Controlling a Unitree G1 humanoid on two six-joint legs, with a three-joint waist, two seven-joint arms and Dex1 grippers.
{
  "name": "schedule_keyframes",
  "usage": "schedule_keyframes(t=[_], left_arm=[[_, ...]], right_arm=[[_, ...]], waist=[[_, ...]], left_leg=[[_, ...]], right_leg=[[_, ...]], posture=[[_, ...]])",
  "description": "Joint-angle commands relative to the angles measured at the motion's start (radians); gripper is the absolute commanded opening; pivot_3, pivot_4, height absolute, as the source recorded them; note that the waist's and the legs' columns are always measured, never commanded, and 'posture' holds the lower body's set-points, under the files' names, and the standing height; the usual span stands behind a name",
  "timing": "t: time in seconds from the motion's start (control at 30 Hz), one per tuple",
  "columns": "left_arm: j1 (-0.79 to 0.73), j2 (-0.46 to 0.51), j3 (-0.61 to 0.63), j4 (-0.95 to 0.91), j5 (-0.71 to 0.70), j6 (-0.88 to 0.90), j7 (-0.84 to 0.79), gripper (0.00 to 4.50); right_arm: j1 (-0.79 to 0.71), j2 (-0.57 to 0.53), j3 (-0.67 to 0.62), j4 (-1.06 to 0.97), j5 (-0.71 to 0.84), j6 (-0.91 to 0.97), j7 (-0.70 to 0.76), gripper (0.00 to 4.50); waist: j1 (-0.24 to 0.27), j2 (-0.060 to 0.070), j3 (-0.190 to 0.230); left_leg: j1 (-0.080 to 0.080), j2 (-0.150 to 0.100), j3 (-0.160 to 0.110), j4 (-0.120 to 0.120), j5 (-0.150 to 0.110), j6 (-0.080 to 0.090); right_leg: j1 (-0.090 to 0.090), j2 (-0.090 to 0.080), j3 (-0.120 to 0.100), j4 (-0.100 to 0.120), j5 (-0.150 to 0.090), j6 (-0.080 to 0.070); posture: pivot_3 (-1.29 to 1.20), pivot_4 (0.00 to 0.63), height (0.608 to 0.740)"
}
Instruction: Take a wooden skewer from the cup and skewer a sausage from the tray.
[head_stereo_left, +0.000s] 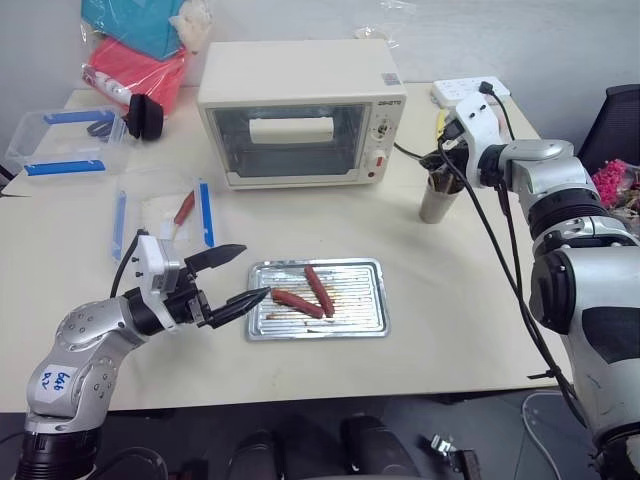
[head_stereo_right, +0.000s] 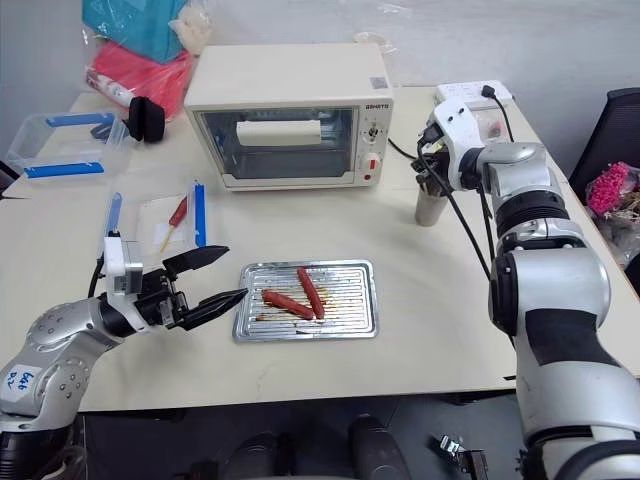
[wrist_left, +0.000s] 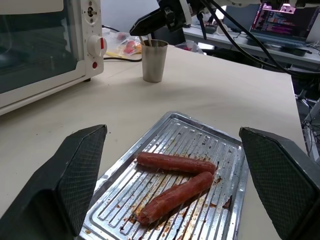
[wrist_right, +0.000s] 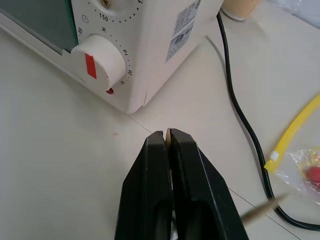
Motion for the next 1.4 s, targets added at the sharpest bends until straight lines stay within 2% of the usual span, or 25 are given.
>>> schedule_keyframes(t=[0.03, 0.4, 0.53, 0.63, 0.73, 0.83, 0.93, 1.03, 1.13, 1.27, 1.4], left_arm=[[-0.007, -0.011, 0.013, -0.021, -0.009, -0.018, 0.006, 4.5], [-0.048, -0.049, -0.025, 0.028, -0.001, -0.029, -0.01, 4.5], [-0.083, -0.075, -0.034, 0.043, -0.016, -0.018, -0.002, 4.5], [-0.103, -0.108, -0.043, 0.039, -0.006, -0.029, 0.023, 4.5], [-0.129, -0.159, -0.063, 0.031, 0.021, -0.061, 0.06, 4.5], [-0.187, -0.237, -0.105, 0.052, 0.068, -0.116, 0.109, 4.5], [-0.246, -0.313, -0.143, 0.102, 0.117, -0.175, 0.145, 4.5], [-0.304, -0.396, -0.2, 0.186, 0.191, -0.264, 0.17, 4.5], [-0.356, -0.471, -0.217, 0.281, 0.234, -0.332, 0.203, 4.5], [-0.428, -0.542, -0.227, 0.385, 0.293, -0.441, 0.25, 4.5], [-0.501, -0.599, -0.228, 0.442, 0.31, -0.506, 0.284, 4.5]], right_arm=[[-0.075, -0.04, -0.048, -0.022, 0.043, 0.037, 0.042, 0.03], [-0.247, -0.137, -0.101, -0.059, 0.105, 0.199, 0.221, 0.03], [-0.321, -0.155, -0.172, -0.079, 0.192, 0.319, 0.252, 0.03], [-0.306, -0.149, -0.216, -0.122, 0.254, 0.396, 0.267, 0.03], [-0.208, -0.119, -0.269, -0.247, 0.347, 0.507, 0.271, 0.03], [-0.023, -0.052, -0.338, -0.517, 0.469, 0.667, 0.199, 0.03], [0.128, 0.04, -0.439, -0.796, 0.605, 0.855, 0.055, 0.03], [0.209, 0.153, -0.56, -0.994, 0.736, 0.991, -0.122, 0.03], [0.231, 0.23, -0.646, -1.089, 0.833, 1.073, -0.261, 0.03], [0.254, 0.304, -0.725, -1.179, 0.946, 1.149, -0.419, 0.03], [0.292, 0.355, -0.751, -1.266, 1.041, 1.205, -0.531, 0.03]], waist=[[0.0, 0.0, 0.0], [0.004, 0.0, 0.0], [0.005, 0.0, 0.0], [0.005, 0.0, 0.0], [0.008, 0.0, 0.0], [0.017, 0.0, 0.0], [0.025, 0.0, 0.0], [0.032, 0.0, 0.0], [0.032, 0.001, 0.0], [0.032, 0.001, 0.0], [0.032, 0.001, 0.0]], left_leg=[[0.0, 0.0, 0.0, 0.0, 0.0, 0.0], [0.0, 0.0, 0.0, 0.0, 0.0, 0.0], [0.0, -0.001, 0.001, -0.001, 0.0, 0.0], [0.0, 0.0, 0.001, -0.001, 0.0, 0.0], [0.0, 0.0, 0.0, -0.001, 0.0, 0.0], [0.0, 0.0, -0.001, 0.0, 0.0, 0.0], [-0.002, 0.0, -0.002, 0.001, 0.0, 0.0], [-0.007, 0.0, -0.001, 0.002, 0.0, 0.0], [-0.019, 0.0, -0.001, 0.006, 0.001, 0.0], [-0.019, 0.0, -0.001, 0.008, 0.001, 0.0], [-0.019, 0.0, -0.001, 0.008, 0.001, 0.0]], right_leg=[[0.0, 0.0, 0.0, 0.0, 0.0, 0.0], [0.0, 0.0, 0.0, -0.001, 0.0, 0.0], [-0.001, 0.0, 0.0, -0.002, 0.0, 0.0], [-0.001, 0.0, 0.0, -0.002, 0.0, 0.0], [0.0, 0.0, 0.0, -0.002, 0.0, 0.0], [0.002, 0.0, 0.0, -0.002, 0.0, 0.0], [0.0, 0.0, 0.0, 0.002, 0.001, 0.001], [-0.006, 0.0, -0.001, 0.004, 0.001, 0.001], [-0.018, 0.0, -0.003, 0.011, 0.001, 0.002], [-0.019, -0.001, -0.003, 0.013, 0.001, 0.002], [-0.019, -0.001, -0.002, 0.013, 0.001, 0.002]], posture=[[0.0, 0.15, 0.74], [0.0, 0.15, 0.74], [0.0, 0.15, 0.74], [0.0, 0.15, 0.74], [0.0, 0.15, 0.74], [0.0, 0.15, 0.74], [0.0, 0.15, 0.74], [0.0, 0.15, 0.74], [0.0, 0.15, 0.74], [0.0, 0.15, 0.74], [0.0, 0.15, 0.74]])
